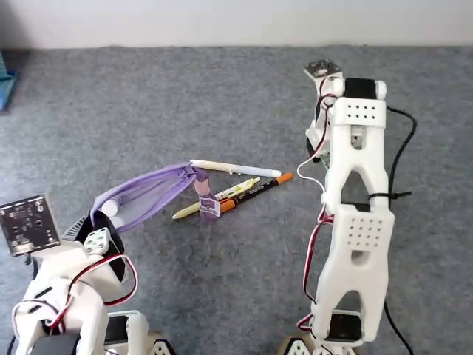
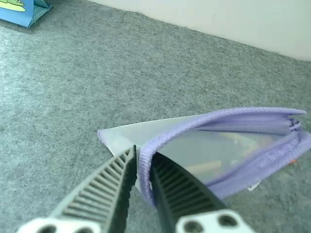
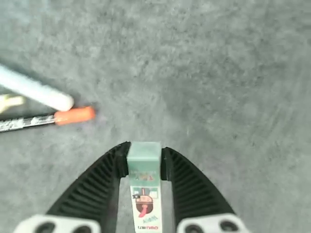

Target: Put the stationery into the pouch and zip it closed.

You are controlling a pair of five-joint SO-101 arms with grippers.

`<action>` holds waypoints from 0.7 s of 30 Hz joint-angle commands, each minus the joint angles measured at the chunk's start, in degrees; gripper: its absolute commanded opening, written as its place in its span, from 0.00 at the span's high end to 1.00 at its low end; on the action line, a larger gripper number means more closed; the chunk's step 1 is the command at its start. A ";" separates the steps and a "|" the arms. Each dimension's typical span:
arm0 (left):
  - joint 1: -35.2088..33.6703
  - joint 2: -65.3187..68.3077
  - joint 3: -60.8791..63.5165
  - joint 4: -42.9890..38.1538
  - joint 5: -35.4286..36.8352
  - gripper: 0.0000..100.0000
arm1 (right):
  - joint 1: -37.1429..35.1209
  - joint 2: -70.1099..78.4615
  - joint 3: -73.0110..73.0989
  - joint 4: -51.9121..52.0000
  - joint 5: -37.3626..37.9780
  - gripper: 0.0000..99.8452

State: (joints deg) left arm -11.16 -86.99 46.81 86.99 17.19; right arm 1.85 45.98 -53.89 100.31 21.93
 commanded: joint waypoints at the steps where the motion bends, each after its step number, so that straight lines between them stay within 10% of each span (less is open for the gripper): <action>1: 0.18 0.09 -3.47 0.00 0.97 0.99 | -1.89 -13.93 7.65 2.68 -2.46 0.99; 21: 0.26 0.18 -3.30 -0.35 5.98 0.99 | -25.54 -74.86 43.34 -1.10 -27.87 0.99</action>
State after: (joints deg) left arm -11.16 -86.99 46.81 86.99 20.97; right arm -18.02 -19.43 -10.29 100.22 -1.01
